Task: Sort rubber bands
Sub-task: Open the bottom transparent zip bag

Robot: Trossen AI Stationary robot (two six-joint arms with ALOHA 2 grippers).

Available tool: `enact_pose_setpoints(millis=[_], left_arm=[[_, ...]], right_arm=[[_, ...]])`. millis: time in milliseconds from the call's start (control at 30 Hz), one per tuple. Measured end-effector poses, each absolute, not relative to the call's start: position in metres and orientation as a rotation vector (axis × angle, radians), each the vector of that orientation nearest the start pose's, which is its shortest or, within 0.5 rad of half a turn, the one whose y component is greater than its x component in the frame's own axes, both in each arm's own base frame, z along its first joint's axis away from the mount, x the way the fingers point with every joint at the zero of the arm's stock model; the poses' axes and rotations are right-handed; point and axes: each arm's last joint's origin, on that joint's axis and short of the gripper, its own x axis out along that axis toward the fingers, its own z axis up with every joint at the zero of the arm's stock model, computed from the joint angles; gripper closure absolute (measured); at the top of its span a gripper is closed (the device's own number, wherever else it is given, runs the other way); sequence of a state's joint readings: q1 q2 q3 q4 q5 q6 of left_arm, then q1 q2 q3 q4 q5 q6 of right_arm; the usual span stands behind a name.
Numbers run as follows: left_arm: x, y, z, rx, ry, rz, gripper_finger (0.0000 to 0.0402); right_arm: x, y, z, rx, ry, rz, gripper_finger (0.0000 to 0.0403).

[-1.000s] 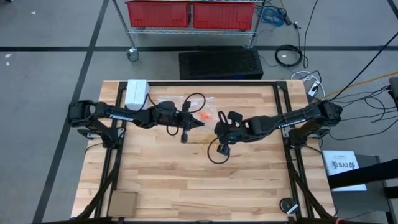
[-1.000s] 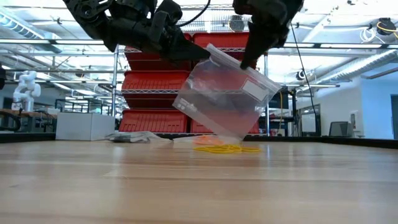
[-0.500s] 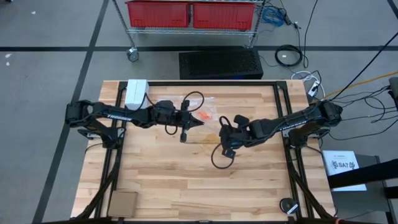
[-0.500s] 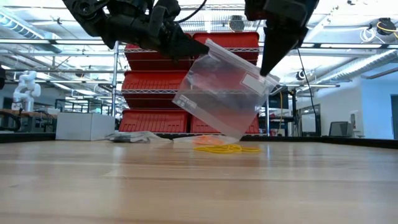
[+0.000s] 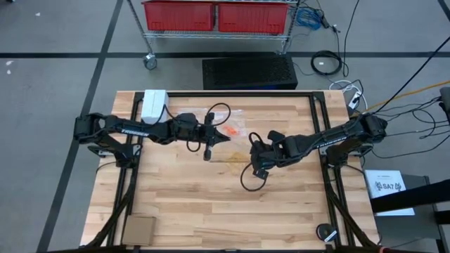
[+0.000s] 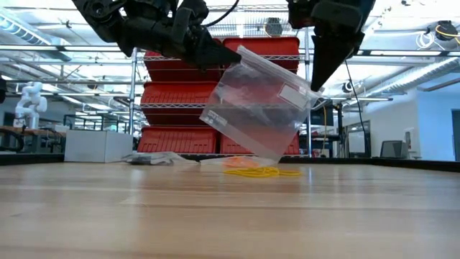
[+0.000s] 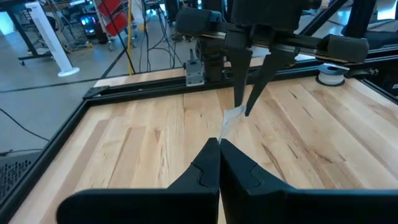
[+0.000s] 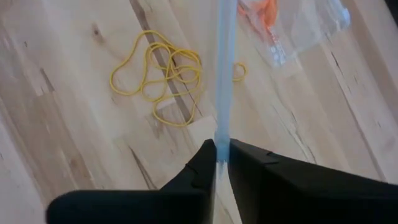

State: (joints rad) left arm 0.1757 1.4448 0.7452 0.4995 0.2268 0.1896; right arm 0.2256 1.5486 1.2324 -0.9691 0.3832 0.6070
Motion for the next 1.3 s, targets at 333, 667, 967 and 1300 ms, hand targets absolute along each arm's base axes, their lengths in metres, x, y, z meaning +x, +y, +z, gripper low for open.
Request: enact_pose_setpoints(millis=[333,667,967,1300], left_arm=[[0.303,0.047,0.235,0.149,0.194,-0.066,0.0402],[0.303,0.047,0.234,0.147,0.202,-0.067,0.0402],[0.303,0.047,0.233,0.146,0.205,-0.068,0.0402],[0.303,0.047,0.233,0.146,0.207,-0.069,0.0402]], right_arm=[[0.291,0.057,0.28,0.096,1.105,-0.451,0.0288],[0.307,0.056,0.292,-0.073,0.889,-0.482,0.0373],[0.317,0.051,0.286,-0.111,0.873,-0.465,0.0401],[0.324,0.043,0.281,-0.113,0.879,-0.462,0.0403]])
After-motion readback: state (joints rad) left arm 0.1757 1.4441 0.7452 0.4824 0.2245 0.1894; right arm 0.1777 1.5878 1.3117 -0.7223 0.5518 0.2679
